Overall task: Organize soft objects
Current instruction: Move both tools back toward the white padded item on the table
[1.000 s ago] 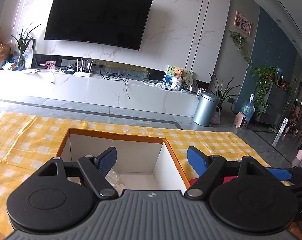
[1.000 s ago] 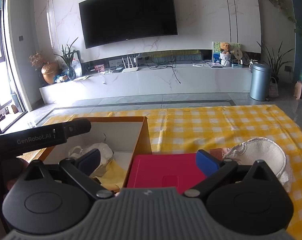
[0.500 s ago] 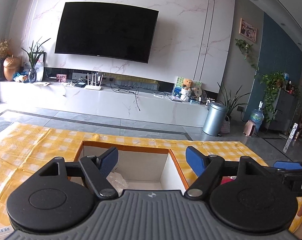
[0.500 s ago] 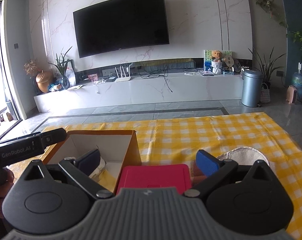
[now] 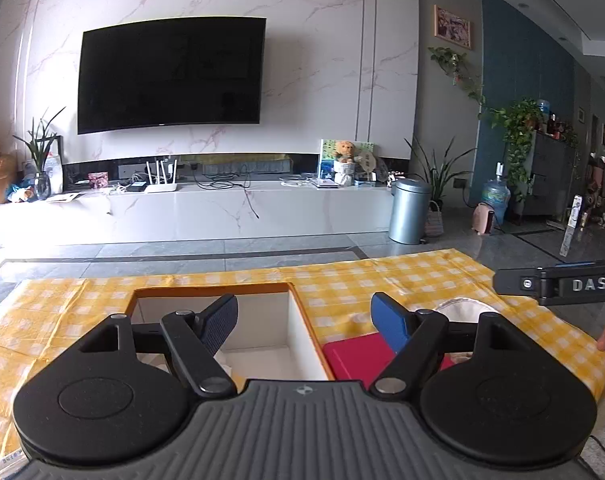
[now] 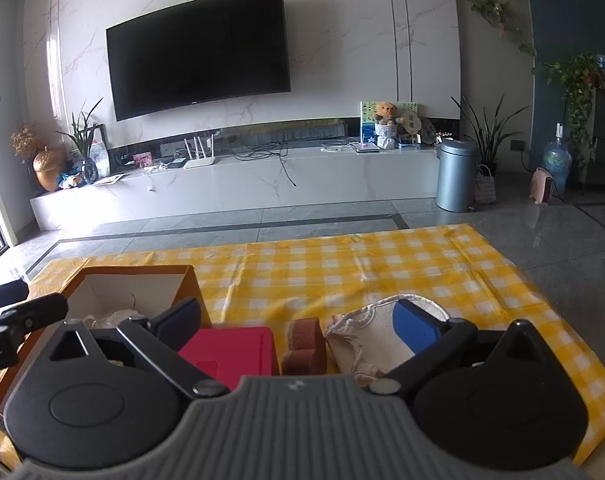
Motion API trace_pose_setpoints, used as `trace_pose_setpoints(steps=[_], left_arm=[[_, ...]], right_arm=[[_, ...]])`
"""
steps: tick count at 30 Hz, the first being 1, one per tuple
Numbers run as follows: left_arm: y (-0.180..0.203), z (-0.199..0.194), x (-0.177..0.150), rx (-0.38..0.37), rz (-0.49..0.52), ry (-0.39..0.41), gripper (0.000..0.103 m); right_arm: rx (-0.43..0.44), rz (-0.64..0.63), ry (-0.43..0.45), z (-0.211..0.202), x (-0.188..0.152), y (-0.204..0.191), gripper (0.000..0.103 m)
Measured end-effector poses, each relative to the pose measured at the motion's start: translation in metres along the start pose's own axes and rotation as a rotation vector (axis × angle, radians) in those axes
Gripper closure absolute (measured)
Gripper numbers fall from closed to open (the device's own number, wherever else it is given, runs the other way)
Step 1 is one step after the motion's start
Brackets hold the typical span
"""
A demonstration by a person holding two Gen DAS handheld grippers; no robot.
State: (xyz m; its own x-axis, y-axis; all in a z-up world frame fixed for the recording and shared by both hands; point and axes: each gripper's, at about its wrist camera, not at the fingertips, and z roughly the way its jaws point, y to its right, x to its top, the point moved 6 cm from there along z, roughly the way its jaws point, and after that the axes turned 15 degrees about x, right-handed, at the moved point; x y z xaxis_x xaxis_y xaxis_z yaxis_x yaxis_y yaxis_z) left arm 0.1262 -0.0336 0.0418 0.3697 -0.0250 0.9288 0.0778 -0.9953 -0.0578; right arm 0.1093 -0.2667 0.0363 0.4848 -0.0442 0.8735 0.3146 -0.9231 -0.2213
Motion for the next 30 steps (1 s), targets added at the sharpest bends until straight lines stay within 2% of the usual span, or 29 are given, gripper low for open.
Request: trace_pose_setpoints(steps=[6,10,13,17,24,30], left_arm=[[0.026,-0.01,0.009,-0.033,0.032,-0.007,0.014],[0.048,-0.011,0.014,-0.03,0.106,-0.014,0.014],[0.071,-0.012,0.01,-0.063,0.21,-0.035,0.014],[0.098,-0.011,0.003,-0.086,0.268,-0.068,0.014],[0.131,0.007,0.001,-0.1,0.276,-0.145,0.014],[0.149,0.031,-0.005,-0.087,0.295,-0.2,0.014]], right_arm=[[-0.054,0.017,-0.002,-0.003,0.0,0.023,0.003],[-0.101,0.029,-0.028,-0.004,-0.005,0.045,0.003],[-0.119,0.082,-0.06,0.0,-0.012,0.065,0.003],[-0.15,0.14,-0.102,0.012,-0.023,0.089,0.003],[-0.17,0.165,-0.221,0.054,-0.047,0.126,0.003],[-0.25,0.162,-0.277,0.07,-0.061,0.155,0.003]])
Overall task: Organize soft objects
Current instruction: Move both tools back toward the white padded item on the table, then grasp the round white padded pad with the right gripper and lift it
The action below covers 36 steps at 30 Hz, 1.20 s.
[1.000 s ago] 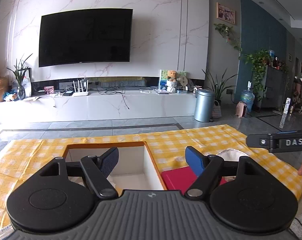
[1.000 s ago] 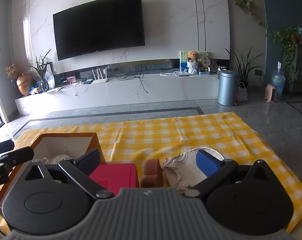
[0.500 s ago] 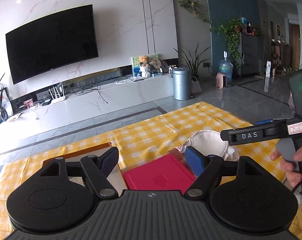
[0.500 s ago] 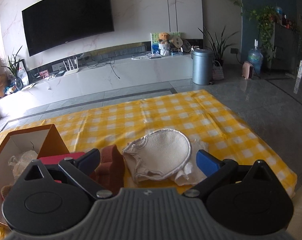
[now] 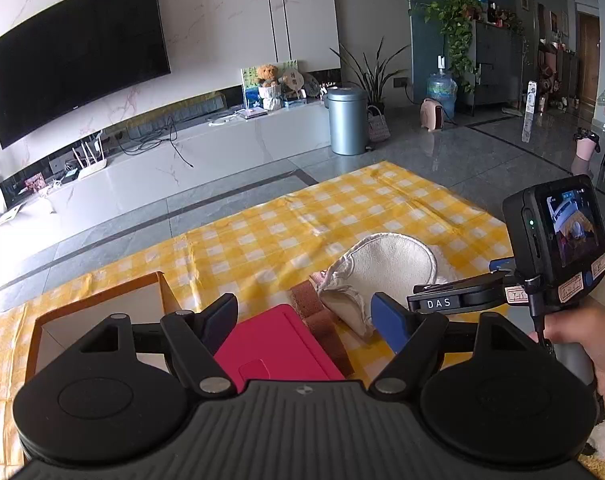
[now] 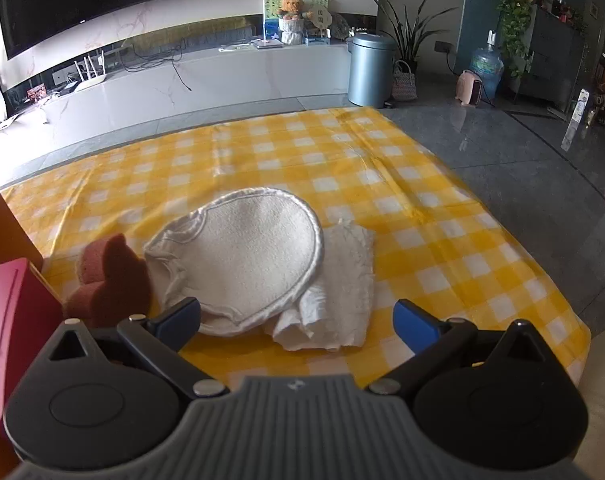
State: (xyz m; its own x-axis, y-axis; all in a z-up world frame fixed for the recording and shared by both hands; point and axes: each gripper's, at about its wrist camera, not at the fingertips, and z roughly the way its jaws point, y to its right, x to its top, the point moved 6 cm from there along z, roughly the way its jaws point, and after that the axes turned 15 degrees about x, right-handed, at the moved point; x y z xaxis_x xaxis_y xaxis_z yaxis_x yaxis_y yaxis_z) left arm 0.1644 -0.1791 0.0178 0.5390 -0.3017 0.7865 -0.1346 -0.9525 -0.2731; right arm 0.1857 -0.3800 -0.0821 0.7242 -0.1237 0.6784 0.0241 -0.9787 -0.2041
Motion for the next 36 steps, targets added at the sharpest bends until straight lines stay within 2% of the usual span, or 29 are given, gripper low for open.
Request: trace_pose_setpoints(steps=[5,11,14,17,20,24,26,30,36], left_arm=[[0.011,0.016,-0.004,-0.026,0.017,-0.039,0.014],[0.012,0.034,0.001,-0.039,-0.029,-0.077,0.014],[0.012,0.039,0.003,-0.048,-0.042,-0.098,0.014],[0.013,0.04,0.002,-0.062,-0.026,-0.111,0.014],[0.015,0.038,0.002,-0.047,0.02,-0.096,0.014],[0.018,0.034,0.003,-0.036,0.061,-0.062,0.014],[0.019,0.034,0.003,-0.04,0.07,-0.052,0.014],[0.023,0.035,0.001,-0.049,0.096,-0.051,0.014],[0.024,0.041,0.001,-0.028,0.103,-0.056,0.014]], right_arm=[[0.023,0.086,-0.017,0.004,-0.003,0.015,0.003],[-0.006,0.084,-0.012,0.01,-0.003,0.017,0.003],[-0.004,0.066,-0.037,0.02,-0.004,0.016,0.003],[-0.022,0.051,-0.058,0.031,-0.003,0.018,0.003],[-0.033,0.05,-0.041,0.034,0.0,0.02,0.003],[0.108,0.11,0.042,0.031,0.012,0.017,0.003],[0.171,0.115,0.04,0.034,0.017,0.011,0.003],[0.153,0.149,-0.008,0.052,0.024,0.015,0.003],[0.185,0.341,-0.013,0.078,0.024,0.05,0.004]])
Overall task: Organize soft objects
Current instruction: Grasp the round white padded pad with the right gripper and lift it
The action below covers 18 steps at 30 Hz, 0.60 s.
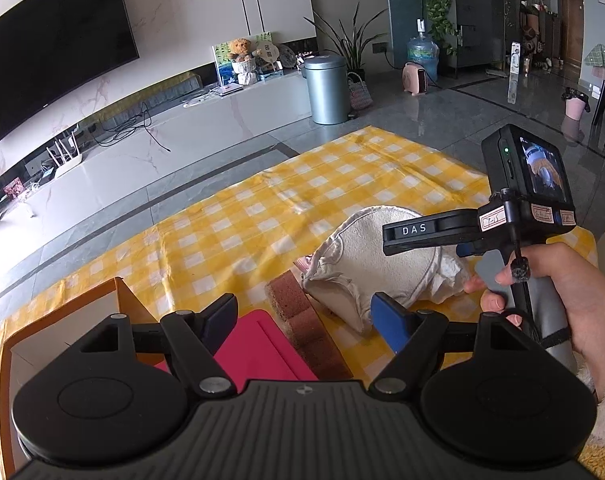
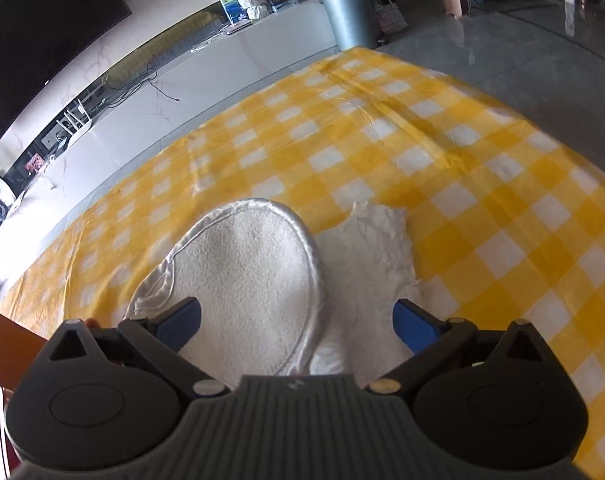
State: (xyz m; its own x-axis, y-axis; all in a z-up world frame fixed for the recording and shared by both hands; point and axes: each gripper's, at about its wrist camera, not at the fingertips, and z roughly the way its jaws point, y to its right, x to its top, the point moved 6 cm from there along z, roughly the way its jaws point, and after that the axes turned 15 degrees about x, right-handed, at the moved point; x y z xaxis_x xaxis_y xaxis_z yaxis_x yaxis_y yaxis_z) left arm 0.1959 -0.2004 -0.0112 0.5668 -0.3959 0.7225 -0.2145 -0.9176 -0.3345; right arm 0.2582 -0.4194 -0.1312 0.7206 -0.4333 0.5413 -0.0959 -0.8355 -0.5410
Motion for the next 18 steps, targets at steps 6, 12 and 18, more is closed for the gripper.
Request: trace_pose_setpoints(steps=[6,12,18], left_arm=[[-0.003,0.008,-0.005,0.065,0.029,-0.027,0.014],[-0.01,0.012,-0.009,0.063,-0.019,-0.054,0.014],[-0.01,0.012,-0.011,0.061,-0.016,-0.059,0.014]], right_arm=[[0.062,-0.001,-0.035,0.006,-0.001,0.001,0.049],[0.291,0.12,-0.021,-0.006,0.0,-0.001,0.06],[0.389,0.167,0.036,-0.015,0.007,-0.009,0.053]])
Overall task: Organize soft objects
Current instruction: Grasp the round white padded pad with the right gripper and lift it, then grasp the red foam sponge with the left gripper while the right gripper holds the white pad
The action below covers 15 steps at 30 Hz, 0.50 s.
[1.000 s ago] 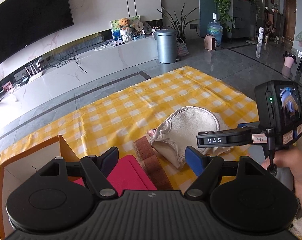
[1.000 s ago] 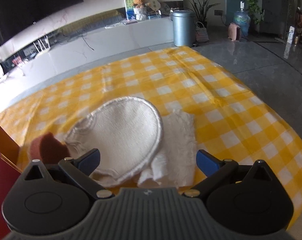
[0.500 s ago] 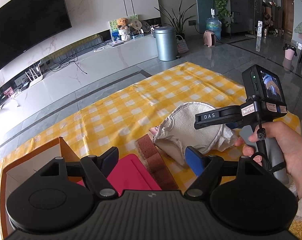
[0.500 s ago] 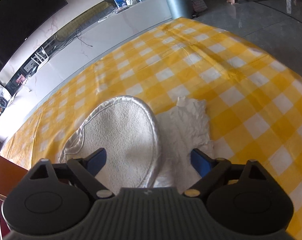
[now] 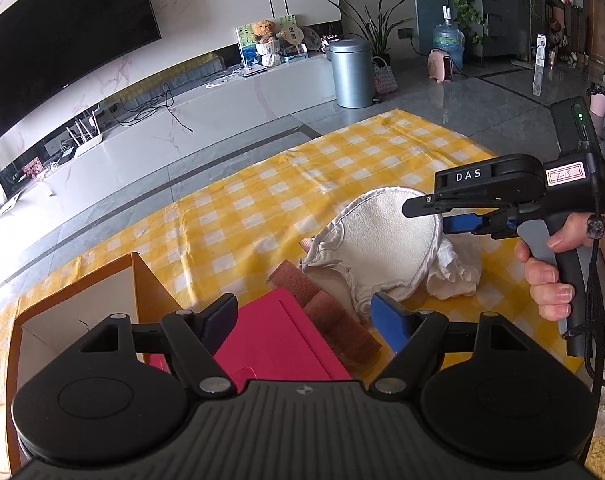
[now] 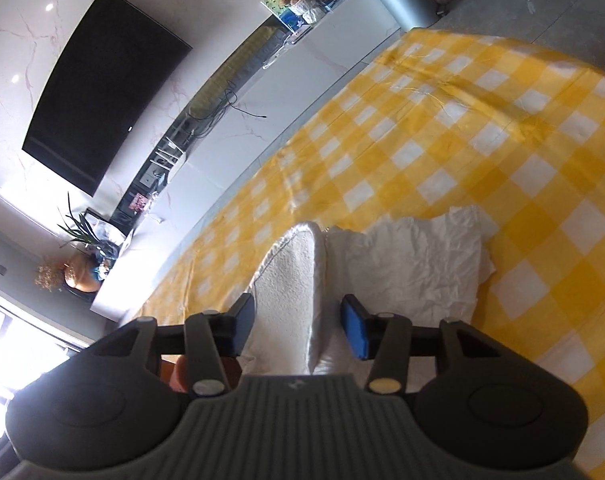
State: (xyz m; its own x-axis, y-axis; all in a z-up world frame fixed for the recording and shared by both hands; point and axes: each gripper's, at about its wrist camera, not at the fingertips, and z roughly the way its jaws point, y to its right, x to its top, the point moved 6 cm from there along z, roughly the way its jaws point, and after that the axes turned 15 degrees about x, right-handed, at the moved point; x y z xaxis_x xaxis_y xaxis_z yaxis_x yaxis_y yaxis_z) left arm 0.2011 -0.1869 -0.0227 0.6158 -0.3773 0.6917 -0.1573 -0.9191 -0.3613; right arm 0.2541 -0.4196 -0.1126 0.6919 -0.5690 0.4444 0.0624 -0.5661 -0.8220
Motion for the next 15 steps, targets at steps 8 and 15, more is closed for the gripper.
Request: trace_pose_setpoints(steps=[8,15], left_arm=[[0.003,-0.001,-0.001,-0.001,0.005,-0.012,0.014],[0.005,0.001,0.0,-0.012,0.024,-0.015,0.014]], right_arm=[[-0.117,-0.037,0.047,-0.003,0.006,0.0,0.046],[-0.117,-0.077,0.102,-0.005,0.022,0.001,0.045]])
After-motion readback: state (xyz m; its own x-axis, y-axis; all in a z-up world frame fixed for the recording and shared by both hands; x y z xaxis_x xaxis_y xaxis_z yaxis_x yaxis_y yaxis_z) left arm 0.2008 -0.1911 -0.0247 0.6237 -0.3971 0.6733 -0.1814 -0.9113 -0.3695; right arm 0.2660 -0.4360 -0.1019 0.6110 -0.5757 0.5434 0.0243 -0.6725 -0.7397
